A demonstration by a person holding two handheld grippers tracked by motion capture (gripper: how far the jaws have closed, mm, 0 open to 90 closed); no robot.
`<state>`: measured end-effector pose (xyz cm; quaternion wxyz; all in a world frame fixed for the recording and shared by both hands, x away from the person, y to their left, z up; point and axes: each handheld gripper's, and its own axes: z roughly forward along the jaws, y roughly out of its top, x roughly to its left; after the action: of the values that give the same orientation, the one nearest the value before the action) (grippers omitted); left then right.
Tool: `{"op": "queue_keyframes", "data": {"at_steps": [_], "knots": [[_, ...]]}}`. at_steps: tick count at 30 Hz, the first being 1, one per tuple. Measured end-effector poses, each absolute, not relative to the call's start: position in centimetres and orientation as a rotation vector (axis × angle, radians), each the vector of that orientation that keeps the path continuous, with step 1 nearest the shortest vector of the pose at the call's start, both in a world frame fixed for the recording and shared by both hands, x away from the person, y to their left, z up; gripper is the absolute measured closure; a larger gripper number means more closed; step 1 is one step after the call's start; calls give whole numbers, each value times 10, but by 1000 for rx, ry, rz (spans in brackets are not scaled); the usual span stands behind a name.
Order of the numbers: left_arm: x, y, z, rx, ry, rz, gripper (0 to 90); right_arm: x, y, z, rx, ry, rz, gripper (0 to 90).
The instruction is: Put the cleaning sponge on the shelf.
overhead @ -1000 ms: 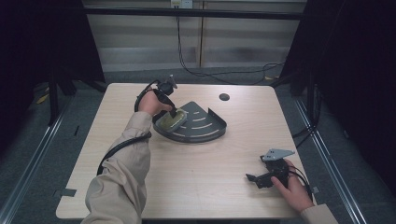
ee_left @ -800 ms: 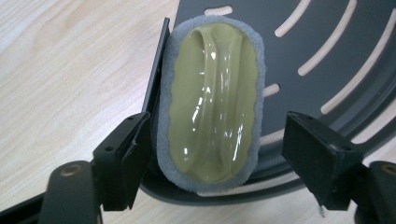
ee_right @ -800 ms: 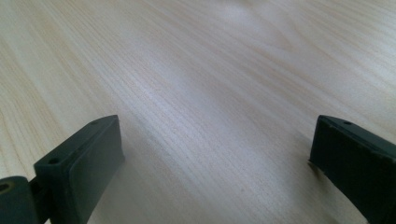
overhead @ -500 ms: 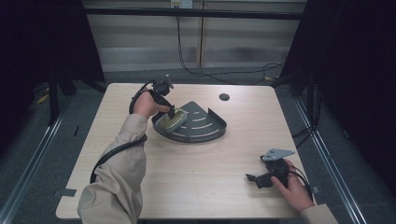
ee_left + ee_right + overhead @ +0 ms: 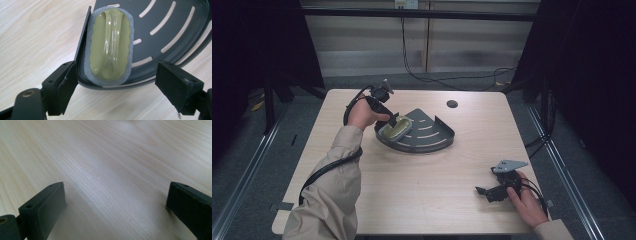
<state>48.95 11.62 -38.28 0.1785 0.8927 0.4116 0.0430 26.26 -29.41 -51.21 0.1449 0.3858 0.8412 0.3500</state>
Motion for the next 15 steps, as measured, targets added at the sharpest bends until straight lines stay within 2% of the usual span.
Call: {"op": "queue_keyframes", "data": {"at_steps": [15], "knots": [[471, 137, -382, 2481, 1172, 113, 175, 263, -294, -512, 1112, 2421, 1010, 19]]}}
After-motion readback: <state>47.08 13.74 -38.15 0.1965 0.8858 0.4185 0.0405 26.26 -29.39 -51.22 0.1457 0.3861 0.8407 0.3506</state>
